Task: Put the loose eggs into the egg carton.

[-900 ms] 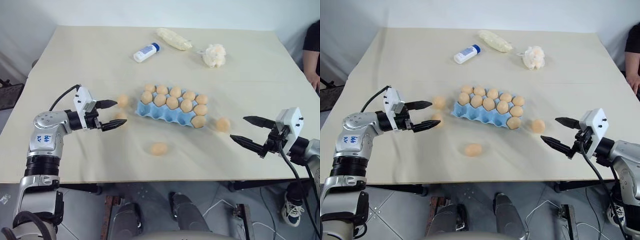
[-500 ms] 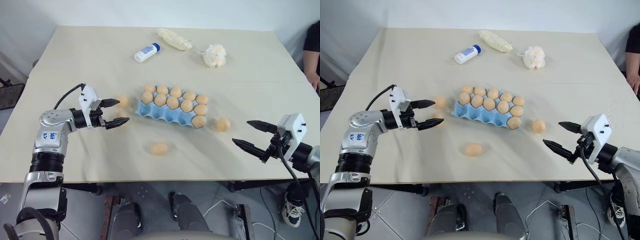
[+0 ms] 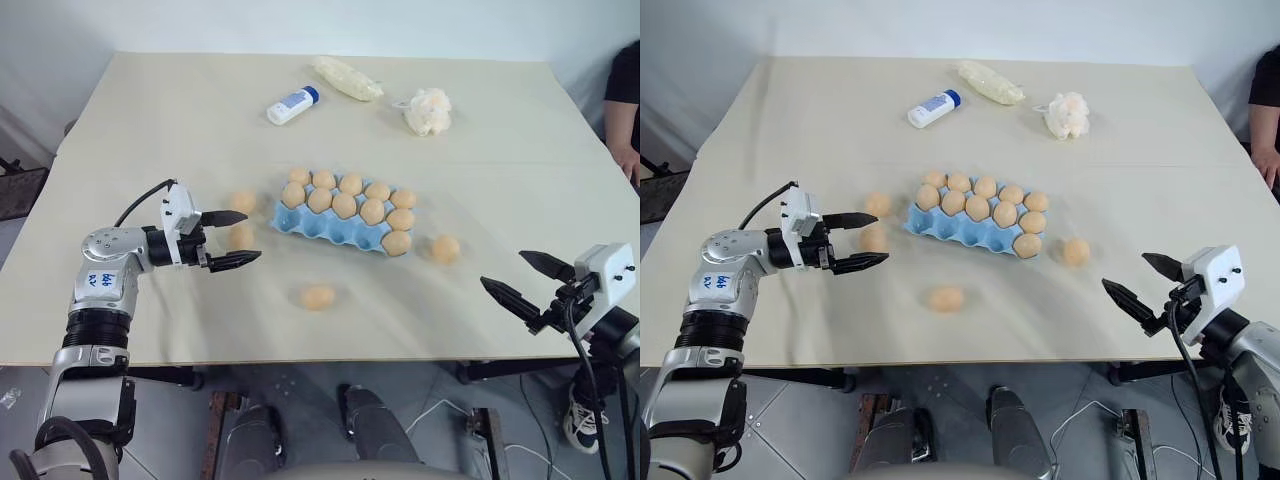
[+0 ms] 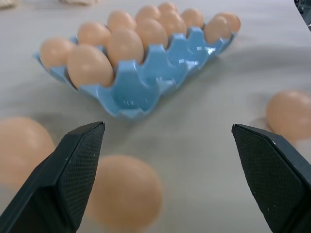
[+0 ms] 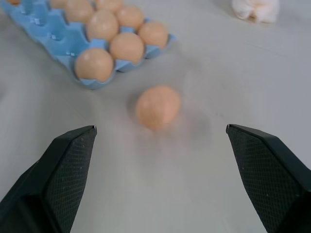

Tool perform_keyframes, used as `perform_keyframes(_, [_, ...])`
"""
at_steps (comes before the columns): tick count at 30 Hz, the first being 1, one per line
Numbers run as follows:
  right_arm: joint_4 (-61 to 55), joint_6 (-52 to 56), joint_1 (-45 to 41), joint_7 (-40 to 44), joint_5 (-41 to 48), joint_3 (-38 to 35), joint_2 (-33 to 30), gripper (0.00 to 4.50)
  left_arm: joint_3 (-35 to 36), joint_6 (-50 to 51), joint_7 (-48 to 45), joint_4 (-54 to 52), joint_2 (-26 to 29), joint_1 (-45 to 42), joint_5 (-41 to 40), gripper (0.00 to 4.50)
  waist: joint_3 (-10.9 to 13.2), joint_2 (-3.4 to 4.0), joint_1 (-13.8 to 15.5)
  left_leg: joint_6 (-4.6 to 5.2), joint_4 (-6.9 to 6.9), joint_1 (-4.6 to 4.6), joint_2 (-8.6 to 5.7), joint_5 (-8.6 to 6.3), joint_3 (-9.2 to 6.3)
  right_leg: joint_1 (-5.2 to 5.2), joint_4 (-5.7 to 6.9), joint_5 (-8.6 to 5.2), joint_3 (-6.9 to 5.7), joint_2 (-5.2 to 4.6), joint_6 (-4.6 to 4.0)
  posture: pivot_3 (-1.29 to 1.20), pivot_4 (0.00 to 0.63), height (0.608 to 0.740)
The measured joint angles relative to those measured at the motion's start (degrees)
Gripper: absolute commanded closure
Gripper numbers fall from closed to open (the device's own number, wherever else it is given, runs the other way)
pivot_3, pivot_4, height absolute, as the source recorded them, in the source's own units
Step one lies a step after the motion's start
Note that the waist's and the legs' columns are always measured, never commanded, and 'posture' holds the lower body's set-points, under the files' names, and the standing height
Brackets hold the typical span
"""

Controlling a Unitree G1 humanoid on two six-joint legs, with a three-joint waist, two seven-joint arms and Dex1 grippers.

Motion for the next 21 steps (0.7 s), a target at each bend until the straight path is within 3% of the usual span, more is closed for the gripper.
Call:
perform_keyframes(13, [17.39,-4.18,-18.42,-5.54,-11.00,15.82,6.52,0.00,1.79,-1.81,-3.61,-0.89,-0.03,2.24,-2.24,0.04,0.00,0.01,-0.17,0.02,0.01,0.00,0.00,0.03,0.04,-0.02,0.11,-0.09,-0.06,-0.01,-0.20,0.00,0.150,0.740])
perform_keyframes(21, [22.17,-5.36,-23.85,-5.96,-13.97,20.18,8.18,0.00,2.08,-1.78,-3.31,-2.64,-0.02,3.58,-2.41,0.04,0.01,0.02,-0.06,-0.02,0.02,-0.07,0.01,0.05,0.16,-0.03,0.14,-0.08,-0.23,-0.01,-0.20,0.00,0.150,0.740])
